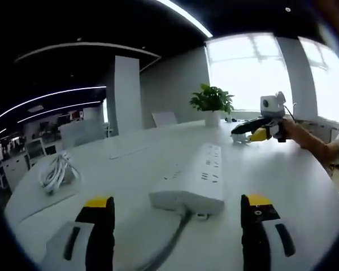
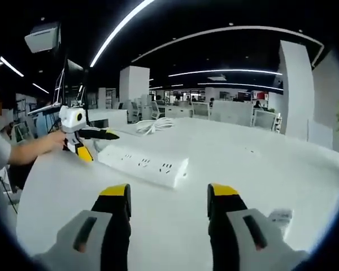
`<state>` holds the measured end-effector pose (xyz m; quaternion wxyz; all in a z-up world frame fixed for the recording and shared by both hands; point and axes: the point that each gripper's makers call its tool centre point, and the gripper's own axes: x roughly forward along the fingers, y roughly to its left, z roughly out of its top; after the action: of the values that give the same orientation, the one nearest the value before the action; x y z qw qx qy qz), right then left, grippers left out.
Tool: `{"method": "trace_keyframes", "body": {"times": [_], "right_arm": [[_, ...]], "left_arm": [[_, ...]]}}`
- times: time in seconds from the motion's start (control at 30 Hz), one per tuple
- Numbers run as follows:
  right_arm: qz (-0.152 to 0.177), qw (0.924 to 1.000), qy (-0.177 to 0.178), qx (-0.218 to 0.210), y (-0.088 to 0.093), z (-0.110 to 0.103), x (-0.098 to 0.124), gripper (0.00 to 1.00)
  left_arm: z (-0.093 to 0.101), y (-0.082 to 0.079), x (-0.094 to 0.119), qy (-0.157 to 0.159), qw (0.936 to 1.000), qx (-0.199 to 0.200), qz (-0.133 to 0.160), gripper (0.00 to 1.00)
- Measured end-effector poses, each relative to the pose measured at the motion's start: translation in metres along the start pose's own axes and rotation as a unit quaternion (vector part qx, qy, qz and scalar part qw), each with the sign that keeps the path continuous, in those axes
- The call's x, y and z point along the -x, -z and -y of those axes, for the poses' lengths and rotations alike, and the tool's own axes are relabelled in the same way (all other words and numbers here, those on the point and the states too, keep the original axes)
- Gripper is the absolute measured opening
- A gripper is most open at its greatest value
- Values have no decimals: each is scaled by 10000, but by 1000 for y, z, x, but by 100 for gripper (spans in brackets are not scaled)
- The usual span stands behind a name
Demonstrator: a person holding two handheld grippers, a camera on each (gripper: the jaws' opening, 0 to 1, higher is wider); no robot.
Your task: Straighten the power strip on the desk, plug the charger into it
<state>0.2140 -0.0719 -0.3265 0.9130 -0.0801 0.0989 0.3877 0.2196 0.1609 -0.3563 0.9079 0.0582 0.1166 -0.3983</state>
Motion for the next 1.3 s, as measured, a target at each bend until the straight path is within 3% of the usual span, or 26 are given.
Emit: {"method": "trace_keyframes", "body": {"times": [0.8, 1.3], "right_arm": [[-106, 9992, -188, -344, 14, -2, -11, 55], [-272, 9983, -274, -430, 27, 1, -21, 56]], "left_arm": [[8, 9, -9, 154, 9995, -259, -3, 89], [7, 8, -14, 265, 9995, -175, 73, 88]]}}
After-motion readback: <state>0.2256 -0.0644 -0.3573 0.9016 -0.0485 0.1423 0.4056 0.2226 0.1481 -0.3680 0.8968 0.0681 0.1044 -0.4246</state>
